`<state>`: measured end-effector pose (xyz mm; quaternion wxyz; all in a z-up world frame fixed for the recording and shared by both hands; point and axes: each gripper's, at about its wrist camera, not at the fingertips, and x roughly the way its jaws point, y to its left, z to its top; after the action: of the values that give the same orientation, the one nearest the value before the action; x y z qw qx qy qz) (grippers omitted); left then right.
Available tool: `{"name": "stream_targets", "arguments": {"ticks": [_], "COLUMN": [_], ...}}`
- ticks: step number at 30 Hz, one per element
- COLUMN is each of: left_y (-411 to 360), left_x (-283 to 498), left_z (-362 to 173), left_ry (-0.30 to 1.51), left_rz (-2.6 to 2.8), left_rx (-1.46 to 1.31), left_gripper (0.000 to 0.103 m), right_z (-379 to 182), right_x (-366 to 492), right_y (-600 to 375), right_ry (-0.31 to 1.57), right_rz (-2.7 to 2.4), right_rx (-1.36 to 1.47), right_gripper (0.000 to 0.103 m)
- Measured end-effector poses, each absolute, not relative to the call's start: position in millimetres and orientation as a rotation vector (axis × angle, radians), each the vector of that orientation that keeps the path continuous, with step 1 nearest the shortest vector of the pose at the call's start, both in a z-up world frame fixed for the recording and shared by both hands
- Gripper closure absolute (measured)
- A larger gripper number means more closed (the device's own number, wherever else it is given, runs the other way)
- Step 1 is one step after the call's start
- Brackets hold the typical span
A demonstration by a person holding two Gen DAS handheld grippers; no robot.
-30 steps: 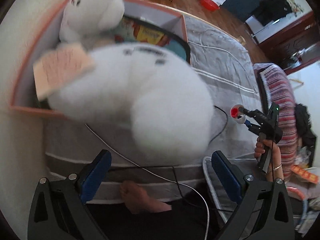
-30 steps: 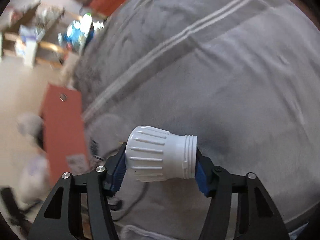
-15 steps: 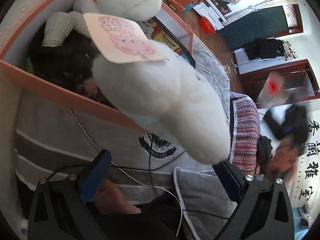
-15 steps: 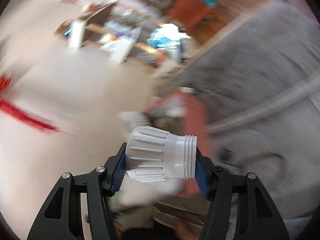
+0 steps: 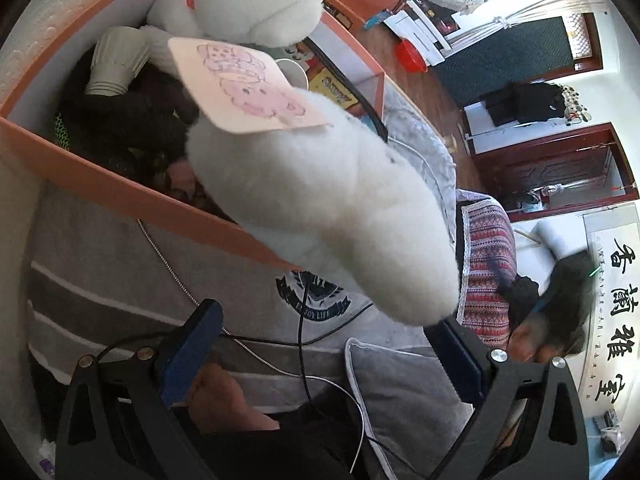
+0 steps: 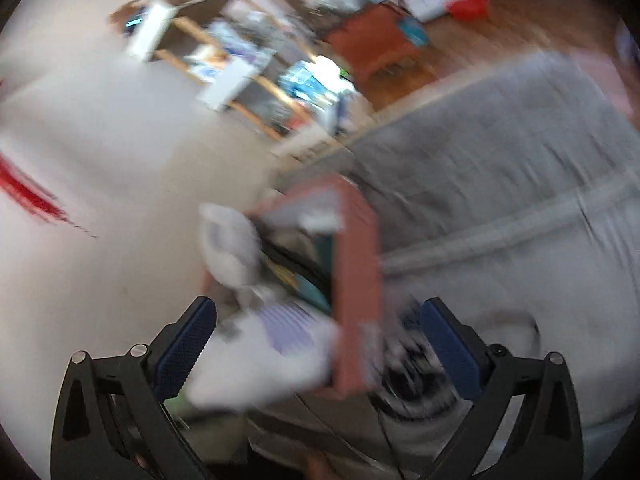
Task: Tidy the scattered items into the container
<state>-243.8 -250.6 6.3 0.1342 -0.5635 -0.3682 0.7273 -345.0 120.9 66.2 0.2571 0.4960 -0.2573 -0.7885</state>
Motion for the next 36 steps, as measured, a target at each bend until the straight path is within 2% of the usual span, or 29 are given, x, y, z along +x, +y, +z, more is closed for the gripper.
{"name": "stream_targets", "arguments": {"ticks": [3,6,10,13,15,17,19,23,29,36], "left_y": [-245,-232,-197,-162,-143,-119,-95,-65,-54,-65], "left_x": [-244,-243,-240,-236,-233,-230,-226,-210,-192,-169], "left_z": [10,19,39,56,68,83,95,109,108,107], "left_ry": [-1.01,-0.874,-0.538,-0.252,-0.172,-0.084,-0.011,0.038,0.147,0.091], "left_rz": [2.144,2.226,2.417,2.56,2.63,2.731,2.787,2.847,2.923,2.935], "left_rx": [-1.643,-1.653,-1.675,-1.635,-1.569,-1.493,-1.441,-1.354,-1.281,-1.242], "left_gripper": [0.002,0.002,0.002,0.002,0.002,0.002,0.002,0.0,0.0,0.0], "right_z": [17,-19,-46,-51,-37,-22,-15,0,9,14], "right_x": [-323,-302,-272,-266,-268,-267,-265,-256,-246,-235], "right_y": [172,219,276,297,293,280,267,242,220,201], "right_ry": [-0.802,-0.854,-0.92,-1.047,-0.948,-0.746,-0.628,-0.416,-0.292,-0.224], "right_rz": [-2.148,-2.197,-2.301,-2.294,-2.36,-2.468,-2.503,-2.543,-2.561,-2.557], "right_rx": [1.492,1.612,1.707,1.697,1.653,1.615,1.586,1.506,1.43,1.413], "right_gripper": [0.001,0.001,0.001,0.001,0.001,0.001,0.001,0.001,0.001,0.001]}}
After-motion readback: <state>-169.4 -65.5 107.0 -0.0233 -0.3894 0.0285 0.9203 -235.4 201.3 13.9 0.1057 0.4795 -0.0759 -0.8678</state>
